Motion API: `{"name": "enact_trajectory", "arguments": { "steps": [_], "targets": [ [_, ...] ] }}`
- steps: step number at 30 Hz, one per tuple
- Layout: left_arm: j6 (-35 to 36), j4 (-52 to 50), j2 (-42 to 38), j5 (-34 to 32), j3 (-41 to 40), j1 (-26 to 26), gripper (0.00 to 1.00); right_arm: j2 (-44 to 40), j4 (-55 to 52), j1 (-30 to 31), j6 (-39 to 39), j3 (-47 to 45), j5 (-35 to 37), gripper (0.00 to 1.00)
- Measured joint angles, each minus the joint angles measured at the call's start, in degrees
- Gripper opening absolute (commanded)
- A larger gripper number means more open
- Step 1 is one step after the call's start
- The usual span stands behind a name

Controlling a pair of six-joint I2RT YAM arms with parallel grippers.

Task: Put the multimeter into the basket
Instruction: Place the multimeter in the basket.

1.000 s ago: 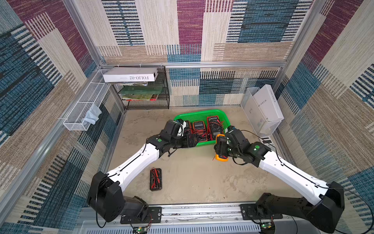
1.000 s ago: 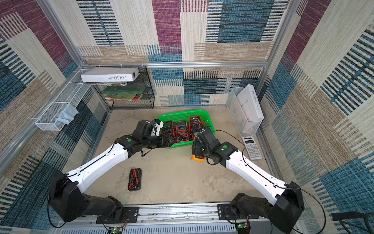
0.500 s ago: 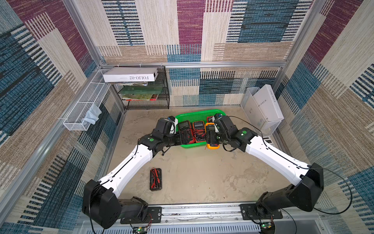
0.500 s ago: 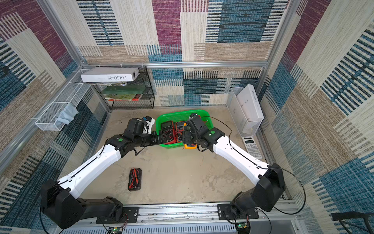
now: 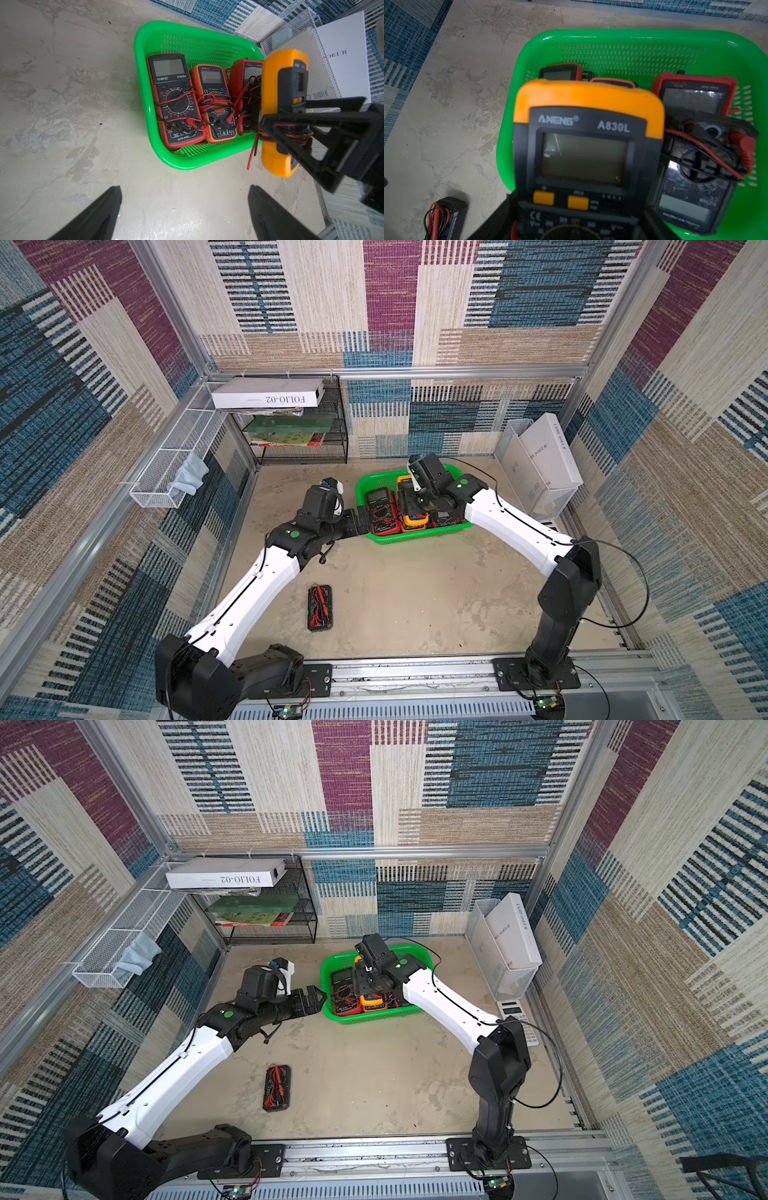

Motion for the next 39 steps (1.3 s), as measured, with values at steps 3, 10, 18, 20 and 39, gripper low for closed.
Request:
{"name": "enact_trajectory", "arguments": {
  "steps": [3,10,18,20,39],
  "targets": [
    [0.5,0.07,-1.68,-0.44,-1.33,0.59,1.0,2.99,-1.31,-0.22,-1.2,2.91,0.57,0.64],
    [0.76,0.31,-4.79,-1.33,-3.52,2.47,1.0,8.37,-3.28,-1.9,-3.32,6.75,1.05,0.64],
    [0.87,0.04,-5.75,-1.31,-4.04,3.82,0.99,14.36,-4.24,-3.56,-4.83,10.91,1.16,0.64],
    [0.9,0.0,-6.03,-1.31,-4.39,4.07,1.0,15.63,-4.31,-3.85,-5.05,11.78,1.07,0.64],
    [0.85,-1.66,-8.68,-2.21,-6.95,4.79,1.0,21.24,-4.85,-5.75,-4.52,14.82,-0.04,0.91]
  ]
}}
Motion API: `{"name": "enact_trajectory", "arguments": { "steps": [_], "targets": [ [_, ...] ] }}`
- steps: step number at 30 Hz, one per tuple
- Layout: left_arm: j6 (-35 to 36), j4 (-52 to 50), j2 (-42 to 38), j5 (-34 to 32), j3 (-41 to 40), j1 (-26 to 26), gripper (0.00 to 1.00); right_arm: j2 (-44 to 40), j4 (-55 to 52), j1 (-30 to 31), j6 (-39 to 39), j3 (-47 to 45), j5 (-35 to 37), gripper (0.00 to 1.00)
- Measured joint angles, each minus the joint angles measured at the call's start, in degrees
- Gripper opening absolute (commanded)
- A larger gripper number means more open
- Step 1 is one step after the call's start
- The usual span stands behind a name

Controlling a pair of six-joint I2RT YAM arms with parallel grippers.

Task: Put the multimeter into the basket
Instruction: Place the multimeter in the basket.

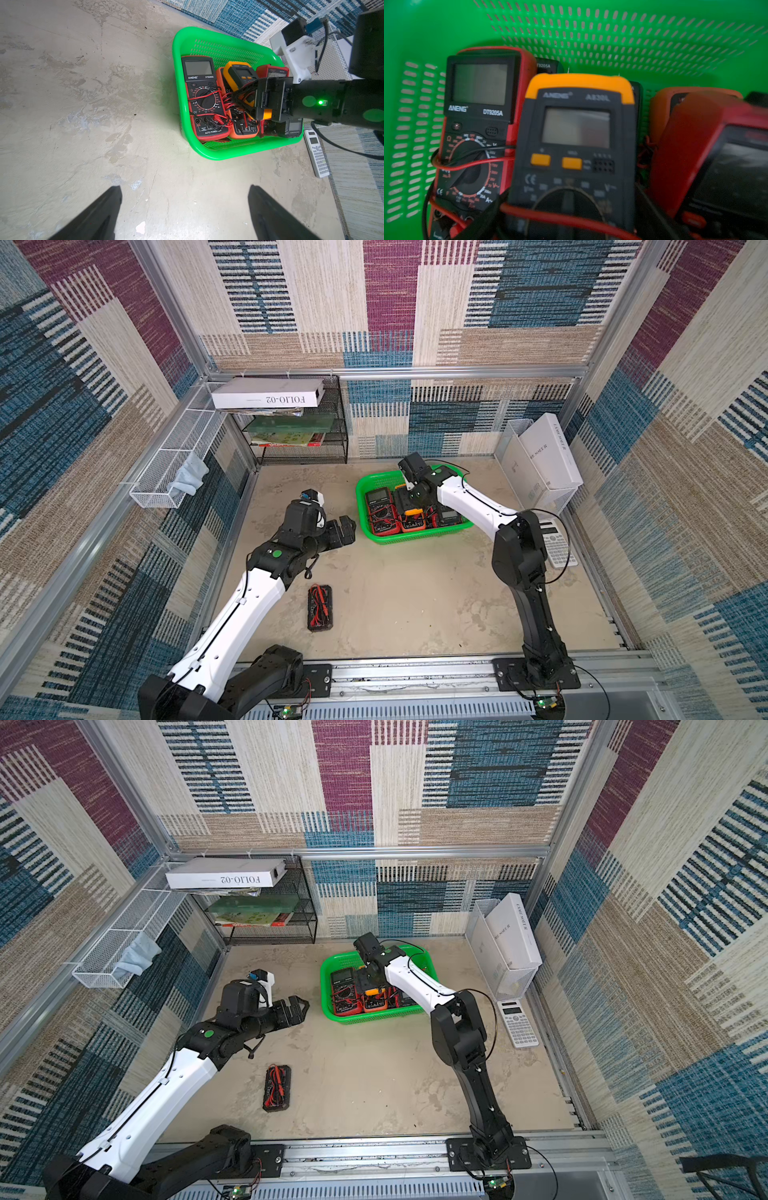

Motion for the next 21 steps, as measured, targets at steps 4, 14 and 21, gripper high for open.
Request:
{"name": "enact_trajectory", "arguments": {
  "steps": [4,14,21],
  "targets": [
    [-0.02,-0.04,-0.26,-0.46,0.0,0.04,1.0,0.0,-0.13,0.02,0.11,0.5,0.42,0.94],
    [-0.24,-0.48,-1.22,-0.66,-0.35,0.28,1.0,-1.33,-0.98,0.5,0.68,0.5,1.27,0.99],
    [-0.72,-1.07,-2.4,-0.79,-1.14,0.31,1.0,-2.93,-1.18,1.22,0.98,1.03,1.66,1.0]
  ]
}}
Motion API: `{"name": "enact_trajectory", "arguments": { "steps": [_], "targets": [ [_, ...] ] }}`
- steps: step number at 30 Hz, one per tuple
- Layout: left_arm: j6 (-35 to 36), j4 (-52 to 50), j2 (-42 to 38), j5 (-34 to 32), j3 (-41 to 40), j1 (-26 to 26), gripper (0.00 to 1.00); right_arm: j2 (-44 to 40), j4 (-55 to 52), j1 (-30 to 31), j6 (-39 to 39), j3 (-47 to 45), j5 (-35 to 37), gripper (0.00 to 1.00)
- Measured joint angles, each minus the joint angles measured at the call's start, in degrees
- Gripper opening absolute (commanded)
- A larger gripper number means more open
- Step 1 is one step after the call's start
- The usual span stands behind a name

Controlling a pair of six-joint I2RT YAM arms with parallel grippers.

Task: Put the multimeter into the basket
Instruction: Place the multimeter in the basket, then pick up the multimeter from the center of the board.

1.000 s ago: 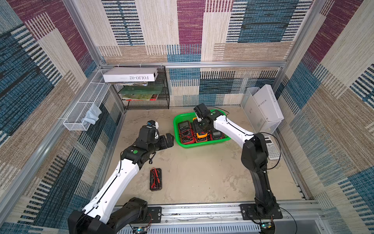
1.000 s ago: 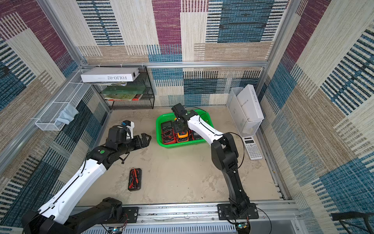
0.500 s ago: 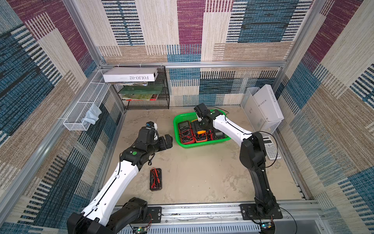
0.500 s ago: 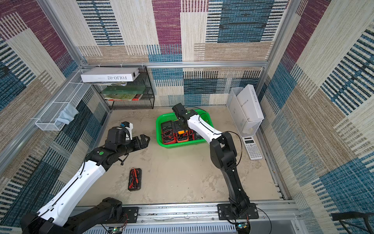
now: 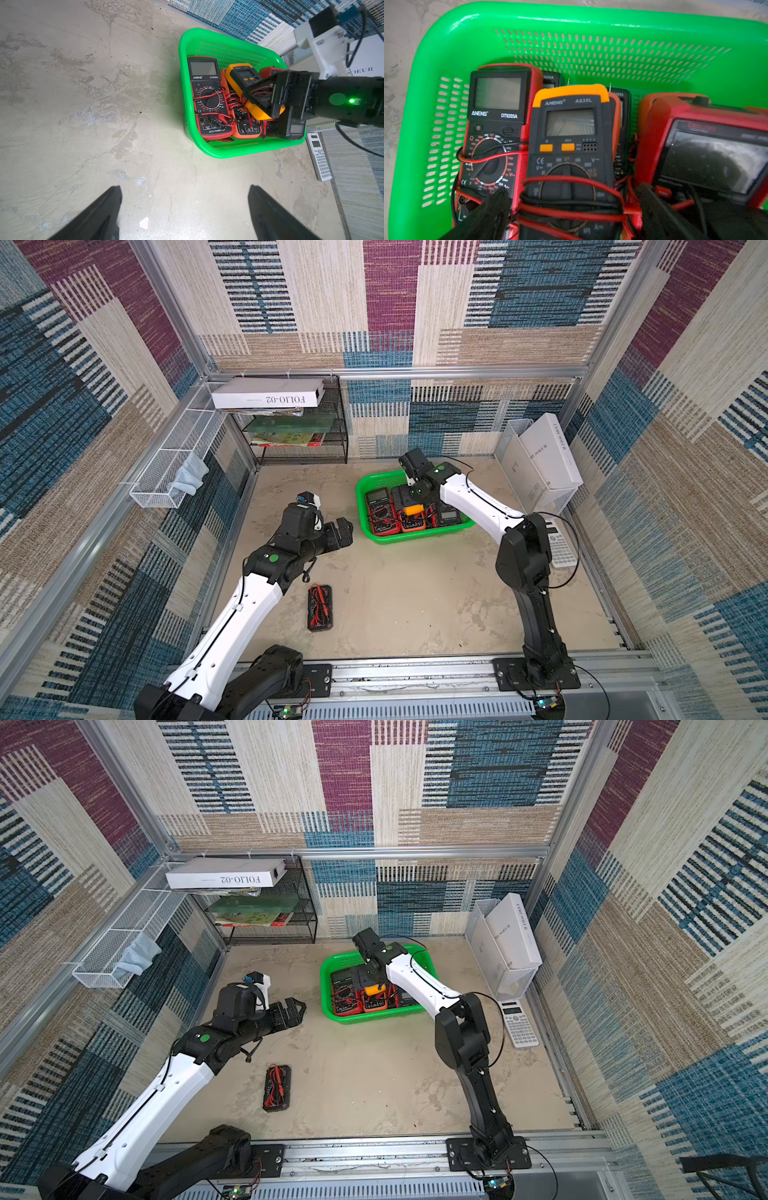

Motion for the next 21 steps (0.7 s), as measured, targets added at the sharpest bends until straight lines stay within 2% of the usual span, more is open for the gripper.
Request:
{"name": "enact_trajectory", "arguments": {
  "steps": [13,21],
  "targets": [
    [-0.81,-1.86,-2.62,-1.81,-1.9,0.02,1.0,-3.67,-0.81,3.82,0.79,1.81,0.02,1.0],
    [-2.36,-4.07,-6.51,-4.44,-4.94,0.07,1.0,-5.79,-0.31,10.1,2.97,-0.24,0.46,1.0]
  ]
}}
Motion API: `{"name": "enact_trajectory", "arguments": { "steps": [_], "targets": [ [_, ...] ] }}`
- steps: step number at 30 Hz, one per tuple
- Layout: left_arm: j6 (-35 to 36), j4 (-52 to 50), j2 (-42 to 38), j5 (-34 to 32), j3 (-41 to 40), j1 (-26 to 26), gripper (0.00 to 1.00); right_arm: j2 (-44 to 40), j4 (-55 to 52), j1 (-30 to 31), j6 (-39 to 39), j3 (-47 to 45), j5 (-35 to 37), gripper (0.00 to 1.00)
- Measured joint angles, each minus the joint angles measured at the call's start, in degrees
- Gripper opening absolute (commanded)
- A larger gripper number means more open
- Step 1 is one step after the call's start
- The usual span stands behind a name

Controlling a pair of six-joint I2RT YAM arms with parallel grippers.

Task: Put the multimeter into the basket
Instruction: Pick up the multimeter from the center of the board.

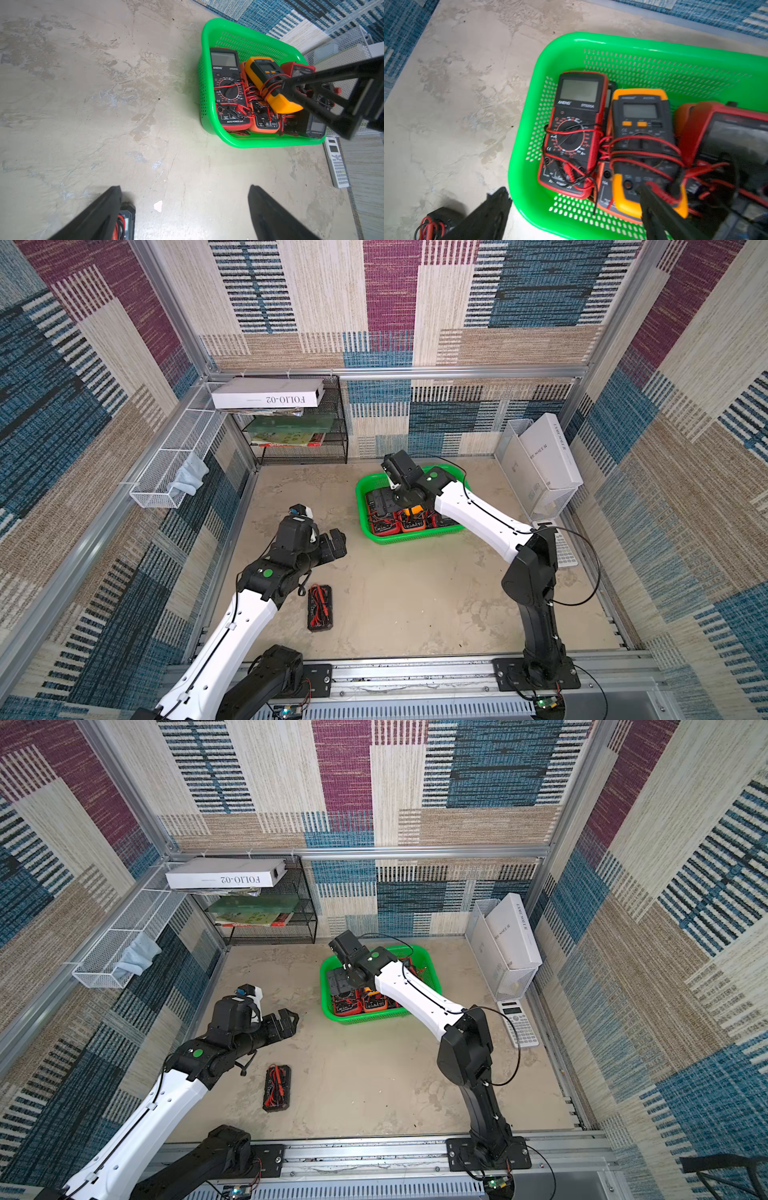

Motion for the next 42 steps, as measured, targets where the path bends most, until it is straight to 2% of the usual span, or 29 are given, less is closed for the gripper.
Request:
{"name": "enact_trajectory", "arguments": {
  "steps": [11,19,31,42],
  "targets": [
    [-2.99,-5.46,-5.77,-5.75,-2.93,2.49,1.0,-0.87,3.04,9.62,6.21,-10.4,0.17,1.0],
    [-2.71,-7.23,-5.18,-4.94,-1.14,11.1,1.0,-1.09,6.05,16.26,11.98,-14.62,0.17,1.0],
    [-2.71,-6.51,0.81,4.76,-0.55,27.3,1.0,7.98,7.04,22.95,19.06,-6.75,0.13,1.0],
    [-4.66,-4.26,4.46,8.7,-1.77,34.01,1.0,18.86,4.66,27.47,24.26,6.01,0.48,1.0]
  ]
}}
